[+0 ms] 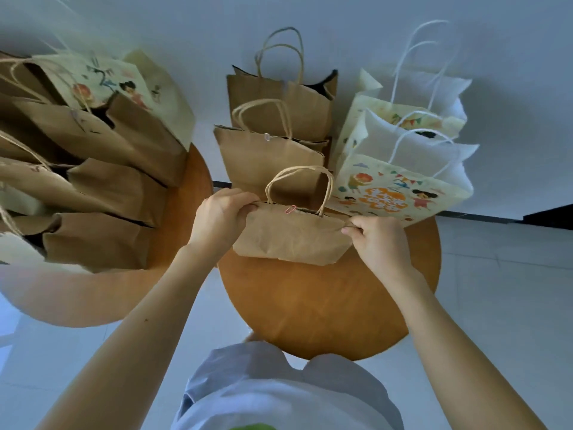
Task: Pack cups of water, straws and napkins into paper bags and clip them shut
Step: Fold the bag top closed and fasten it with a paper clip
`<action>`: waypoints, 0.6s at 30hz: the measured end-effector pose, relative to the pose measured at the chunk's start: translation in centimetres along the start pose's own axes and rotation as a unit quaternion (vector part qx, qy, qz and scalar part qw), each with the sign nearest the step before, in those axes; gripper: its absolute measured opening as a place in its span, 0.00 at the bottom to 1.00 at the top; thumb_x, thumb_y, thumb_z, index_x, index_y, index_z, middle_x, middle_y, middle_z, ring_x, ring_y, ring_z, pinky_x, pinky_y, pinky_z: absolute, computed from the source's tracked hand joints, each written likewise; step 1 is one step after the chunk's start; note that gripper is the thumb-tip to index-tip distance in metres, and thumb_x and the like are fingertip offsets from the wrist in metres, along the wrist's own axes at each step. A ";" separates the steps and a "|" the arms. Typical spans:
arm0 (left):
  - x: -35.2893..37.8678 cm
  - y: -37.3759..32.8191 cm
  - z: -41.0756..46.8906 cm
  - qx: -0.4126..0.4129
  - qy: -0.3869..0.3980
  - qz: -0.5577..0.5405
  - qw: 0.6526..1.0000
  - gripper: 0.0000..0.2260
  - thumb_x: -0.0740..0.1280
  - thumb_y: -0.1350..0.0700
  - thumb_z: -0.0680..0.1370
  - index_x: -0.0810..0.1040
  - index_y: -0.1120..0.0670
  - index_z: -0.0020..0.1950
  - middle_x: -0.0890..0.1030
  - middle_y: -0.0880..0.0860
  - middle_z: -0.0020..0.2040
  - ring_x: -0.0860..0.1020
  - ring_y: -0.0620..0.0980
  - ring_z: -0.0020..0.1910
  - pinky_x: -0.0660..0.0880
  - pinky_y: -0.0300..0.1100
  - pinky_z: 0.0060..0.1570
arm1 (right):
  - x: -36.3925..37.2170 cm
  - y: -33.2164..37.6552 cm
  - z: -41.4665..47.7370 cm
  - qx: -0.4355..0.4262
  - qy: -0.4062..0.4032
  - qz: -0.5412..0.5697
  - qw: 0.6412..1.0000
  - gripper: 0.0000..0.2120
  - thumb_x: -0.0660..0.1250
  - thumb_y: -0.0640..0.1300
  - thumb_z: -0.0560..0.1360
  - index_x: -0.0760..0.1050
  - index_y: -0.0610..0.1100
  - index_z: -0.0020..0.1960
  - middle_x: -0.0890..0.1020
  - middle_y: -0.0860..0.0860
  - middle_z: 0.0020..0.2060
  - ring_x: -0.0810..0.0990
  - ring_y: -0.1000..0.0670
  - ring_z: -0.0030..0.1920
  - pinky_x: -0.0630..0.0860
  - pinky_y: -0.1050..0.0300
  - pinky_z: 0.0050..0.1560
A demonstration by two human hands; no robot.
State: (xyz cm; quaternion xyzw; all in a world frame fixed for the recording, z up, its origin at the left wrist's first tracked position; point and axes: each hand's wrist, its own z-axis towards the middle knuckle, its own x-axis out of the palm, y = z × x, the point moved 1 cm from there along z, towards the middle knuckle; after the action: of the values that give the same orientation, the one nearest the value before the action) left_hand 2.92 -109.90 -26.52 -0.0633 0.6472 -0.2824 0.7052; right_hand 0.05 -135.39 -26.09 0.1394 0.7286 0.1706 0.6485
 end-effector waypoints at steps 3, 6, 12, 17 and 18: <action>-1.5 2.9 0.4 0.001 -0.007 -0.009 1.000 0.08 0.66 0.66 0.74 0.83 0.57 0.46 0.83 0.55 0.40 0.80 0.56 0.40 0.79 0.50 0.36 | 1.5 3.1 1.0 0.025 -0.002 -0.004 1.000 0.09 0.69 0.43 0.74 0.78 0.40 0.36 0.65 0.56 0.22 0.61 0.60 0.23 0.53 0.66 0.26; -2.1 5.3 1.4 -0.005 -0.012 -0.013 1.000 0.08 0.67 0.67 0.74 0.84 0.58 0.47 0.83 0.56 0.39 0.80 0.56 0.39 0.80 0.51 0.37 | 2.5 5.2 2.6 0.038 -0.013 -0.001 0.999 0.12 0.69 0.42 0.74 0.74 0.43 0.33 0.62 0.58 0.21 0.62 0.58 0.24 0.53 0.65 0.27; -1.2 8.5 3.2 -0.022 0.021 -0.026 0.999 0.07 0.66 0.64 0.76 0.83 0.59 0.50 0.83 0.57 0.42 0.80 0.58 0.42 0.79 0.51 0.40 | 4.3 6.7 5.2 0.073 -0.018 -0.025 0.997 0.08 0.68 0.42 0.74 0.76 0.41 0.37 0.72 0.52 0.27 0.69 0.52 0.29 0.57 0.64 0.28; -0.7 8.4 3.8 -0.009 0.038 -0.024 0.999 0.08 0.67 0.62 0.76 0.81 0.58 0.54 0.83 0.56 0.46 0.80 0.58 0.44 0.77 0.48 0.42 | 4.8 6.4 4.6 0.088 -0.015 -0.018 0.996 0.03 0.69 0.40 0.74 0.79 0.41 0.46 0.80 0.48 0.38 0.78 0.48 0.39 0.69 0.62 0.37; -0.8 8.3 3.8 -0.008 0.040 -0.020 0.999 0.09 0.66 0.62 0.76 0.81 0.58 0.55 0.83 0.56 0.48 0.79 0.58 0.45 0.76 0.47 0.42 | 4.7 6.5 4.4 0.094 -0.006 -0.017 0.995 0.08 0.68 0.40 0.74 0.79 0.42 0.52 0.82 0.47 0.44 0.79 0.47 0.45 0.71 0.62 0.42</action>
State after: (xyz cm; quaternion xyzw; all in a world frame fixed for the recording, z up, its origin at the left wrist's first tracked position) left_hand 9.13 -103.69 -28.98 -0.0708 0.6756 -0.2938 0.6725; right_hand 3.71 -127.19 -27.98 0.1886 0.7400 0.0899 0.6393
